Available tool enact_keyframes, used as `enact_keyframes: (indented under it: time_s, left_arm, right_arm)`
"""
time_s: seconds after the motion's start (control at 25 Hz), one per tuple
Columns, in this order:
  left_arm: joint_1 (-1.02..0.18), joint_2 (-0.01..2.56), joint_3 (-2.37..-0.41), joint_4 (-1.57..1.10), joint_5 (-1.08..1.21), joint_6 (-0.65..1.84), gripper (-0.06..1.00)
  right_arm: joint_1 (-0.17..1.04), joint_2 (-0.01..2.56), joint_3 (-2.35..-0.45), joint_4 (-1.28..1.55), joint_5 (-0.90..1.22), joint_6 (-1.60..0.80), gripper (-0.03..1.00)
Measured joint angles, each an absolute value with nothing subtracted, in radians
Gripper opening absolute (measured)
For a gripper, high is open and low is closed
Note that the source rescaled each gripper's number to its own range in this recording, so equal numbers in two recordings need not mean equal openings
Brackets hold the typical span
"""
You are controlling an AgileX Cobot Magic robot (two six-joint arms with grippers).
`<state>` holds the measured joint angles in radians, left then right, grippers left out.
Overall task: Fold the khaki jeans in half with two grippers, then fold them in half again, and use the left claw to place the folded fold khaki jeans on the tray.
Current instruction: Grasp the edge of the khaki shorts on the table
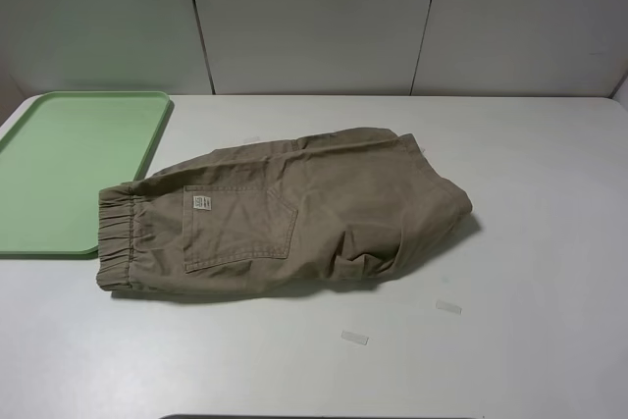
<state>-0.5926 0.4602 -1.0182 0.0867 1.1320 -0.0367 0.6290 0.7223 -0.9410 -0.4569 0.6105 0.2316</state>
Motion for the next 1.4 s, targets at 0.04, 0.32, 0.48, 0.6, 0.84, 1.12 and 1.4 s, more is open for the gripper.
enact_keyframes:
  time_s: [0.04, 0.32, 0.48, 0.6, 0.84, 1.12, 1.4]
  left_arm:
    - [-0.593, 0.461, -0.997, 0.072, 1.133, -0.032, 0.90]
    - [-0.593, 0.462, -0.772, 0.057, 1.077, -0.006, 0.90]
    - [-0.593, 0.433, -0.668, 0.030, 0.984, 0.016, 0.90]
    - [-0.593, 0.373, -0.606, -0.017, 0.918, 0.052, 0.90]
    - [-0.593, 0.199, -0.581, -0.055, 0.887, 0.084, 0.90]
    - [-0.593, 0.016, -0.554, -0.084, 0.910, 0.086, 0.90]
    - [-0.593, -0.007, -0.516, -0.097, 0.962, 0.086, 0.90]
  right_arm:
    - [0.629, 0.722, -0.941, -0.457, 0.610, 0.231, 0.99]
    - [0.629, 0.722, -0.941, -0.456, 0.610, 0.230, 0.99]
    - [0.629, 0.722, -0.941, -0.455, 0.610, 0.230, 0.99]
    - [0.629, 0.722, -0.941, -0.454, 0.610, 0.230, 0.99]
    - [0.629, 0.722, -0.941, -0.454, 0.610, 0.230, 0.99]
    - [0.629, 0.722, -0.941, -0.453, 0.611, 0.230, 0.99]
    - [0.629, 0.722, -0.941, -0.453, 0.611, 0.230, 0.99]
